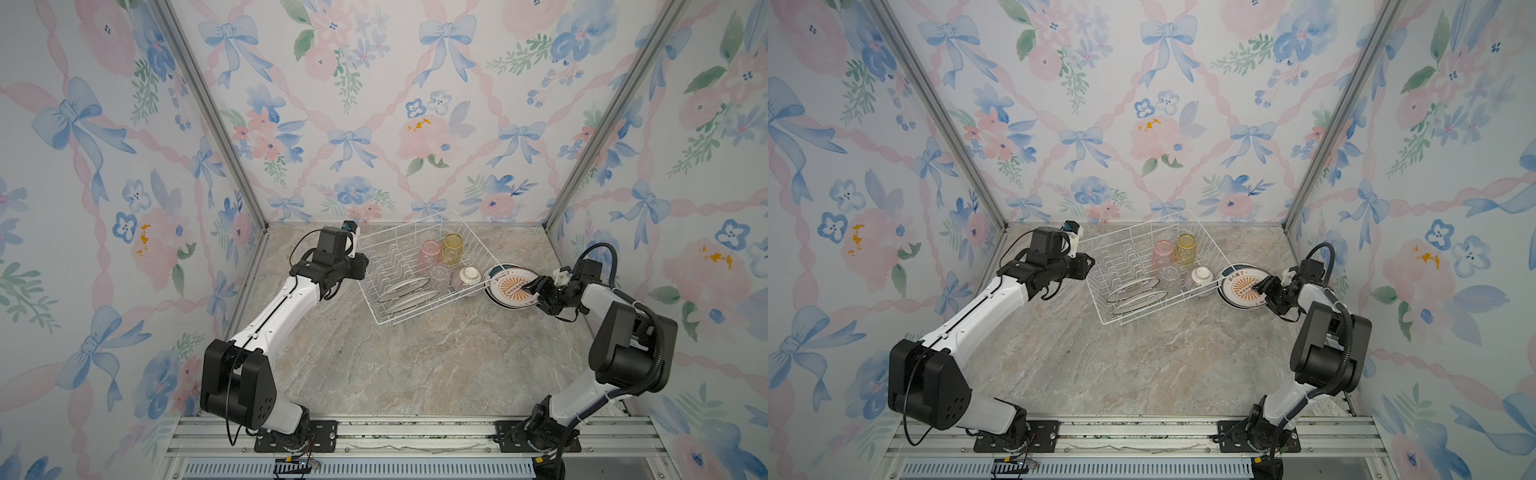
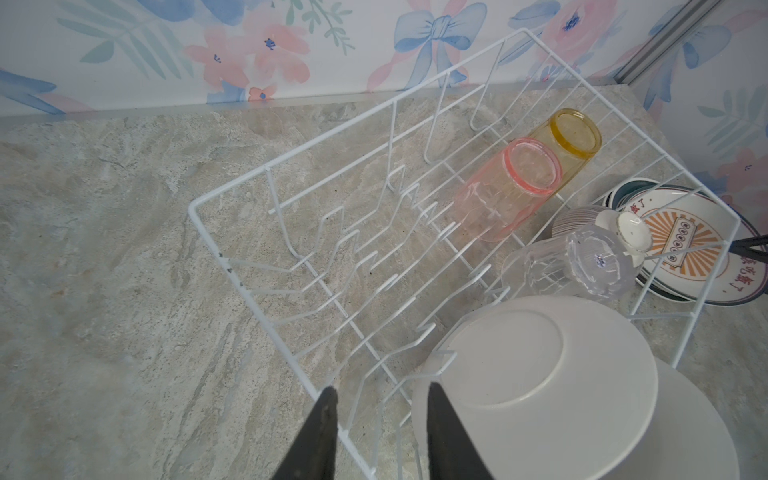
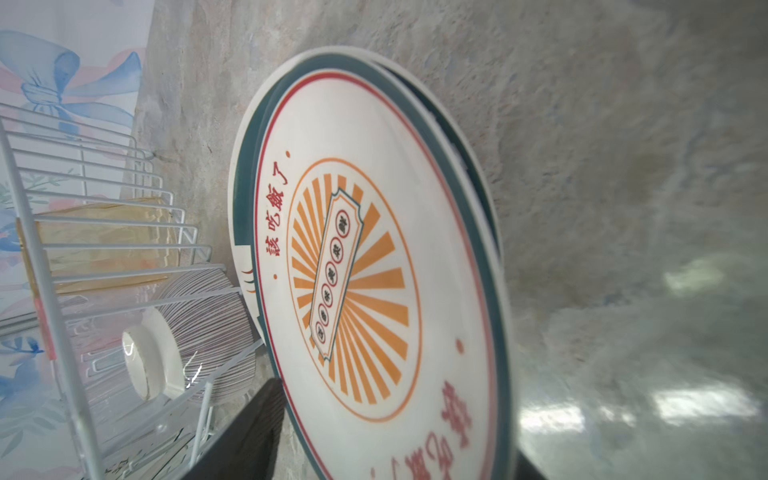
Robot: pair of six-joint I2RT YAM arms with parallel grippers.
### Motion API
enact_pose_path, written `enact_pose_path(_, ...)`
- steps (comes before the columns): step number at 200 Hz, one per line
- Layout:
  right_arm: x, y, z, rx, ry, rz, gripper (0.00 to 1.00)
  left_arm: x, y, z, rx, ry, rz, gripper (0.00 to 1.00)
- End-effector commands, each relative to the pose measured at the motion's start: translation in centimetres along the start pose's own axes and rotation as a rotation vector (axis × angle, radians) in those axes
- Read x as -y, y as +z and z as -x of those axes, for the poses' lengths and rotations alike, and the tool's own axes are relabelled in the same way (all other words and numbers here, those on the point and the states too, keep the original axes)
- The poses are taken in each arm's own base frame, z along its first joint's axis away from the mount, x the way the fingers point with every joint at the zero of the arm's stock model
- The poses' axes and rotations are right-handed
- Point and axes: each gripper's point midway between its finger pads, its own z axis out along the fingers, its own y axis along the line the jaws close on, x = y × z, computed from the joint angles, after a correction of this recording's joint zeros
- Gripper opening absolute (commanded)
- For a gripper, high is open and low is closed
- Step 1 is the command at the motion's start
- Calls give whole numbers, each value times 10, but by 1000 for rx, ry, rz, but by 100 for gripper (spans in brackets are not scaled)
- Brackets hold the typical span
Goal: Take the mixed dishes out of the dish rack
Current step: 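Lower the sunburst plate with the right gripper onto the green-rimmed plate stack, then open the right gripper and lift it away from the stacked plates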
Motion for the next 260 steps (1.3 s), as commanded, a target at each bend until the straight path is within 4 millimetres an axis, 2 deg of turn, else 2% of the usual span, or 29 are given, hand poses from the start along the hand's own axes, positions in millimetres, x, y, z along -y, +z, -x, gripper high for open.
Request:
enact_pose_path(1, 5, -13, -6, -30, -76, -107, 66, -4, 6, -13, -38, 14, 0, 33)
enact_pose_path(94, 23, 4, -10, -105, -207, -326, 75, -7, 8, -20, -52, 11, -2, 33)
enact_pose_path(141, 19, 17, -10, -116, -214, -312, 78, -8, 8, -24, -62, 7, -5, 33)
enact_pose_path(167, 12, 13, -5, -99, -215, -285, 78, -11, 12, -31, -85, 4, 5, 33)
enact_pose_path(197, -6, 8, 5, -69, -219, -210, 81, -14, 12, -37, -97, 3, 19, 33)
enact_pose_path(240, 1, 18, 1, -125, -216, -254, 83, -14, 6, -35, -90, 2, 22, 33)
enact_pose_path(260, 6, 13, 1, -115, -222, -291, 83, -16, 3, -36, -94, 4, 30, 33)
